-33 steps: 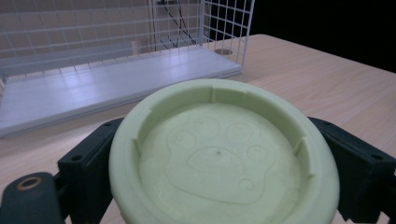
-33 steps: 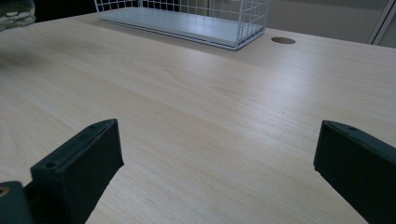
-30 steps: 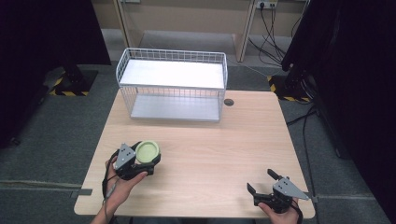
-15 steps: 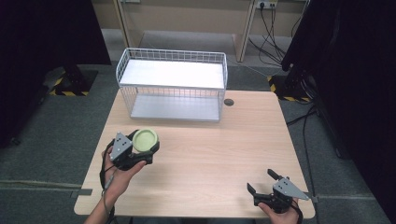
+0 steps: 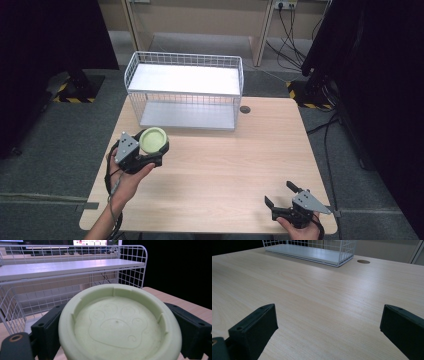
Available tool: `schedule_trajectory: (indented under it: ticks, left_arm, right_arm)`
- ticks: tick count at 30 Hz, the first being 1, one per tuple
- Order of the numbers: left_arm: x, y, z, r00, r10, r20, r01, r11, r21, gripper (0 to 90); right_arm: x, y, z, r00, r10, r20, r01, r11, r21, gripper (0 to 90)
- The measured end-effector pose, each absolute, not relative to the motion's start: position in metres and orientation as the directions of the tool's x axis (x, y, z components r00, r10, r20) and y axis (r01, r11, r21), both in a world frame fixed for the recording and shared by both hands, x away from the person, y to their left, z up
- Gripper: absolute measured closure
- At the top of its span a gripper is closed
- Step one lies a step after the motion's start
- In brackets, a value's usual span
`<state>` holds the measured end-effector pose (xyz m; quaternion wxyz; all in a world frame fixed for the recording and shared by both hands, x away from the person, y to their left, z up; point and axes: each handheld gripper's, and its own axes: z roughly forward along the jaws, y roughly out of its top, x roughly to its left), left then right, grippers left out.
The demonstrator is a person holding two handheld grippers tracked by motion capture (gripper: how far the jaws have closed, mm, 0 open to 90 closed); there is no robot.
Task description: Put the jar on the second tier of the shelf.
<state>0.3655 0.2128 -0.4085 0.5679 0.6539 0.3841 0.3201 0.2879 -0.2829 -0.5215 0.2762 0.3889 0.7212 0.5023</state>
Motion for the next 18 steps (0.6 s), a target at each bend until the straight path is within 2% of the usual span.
schedule_trajectory:
  ticks: [18]
  left_arm:
    - [0.38,0.212,-0.381,0.475,0.88,-0.007,0.094,-0.042,0.995,11.2]
  right_arm:
    - [0.288,-0.283,-0.521,-0.546,0.838,-0.011,0.281,0.195,0.94,1.5]
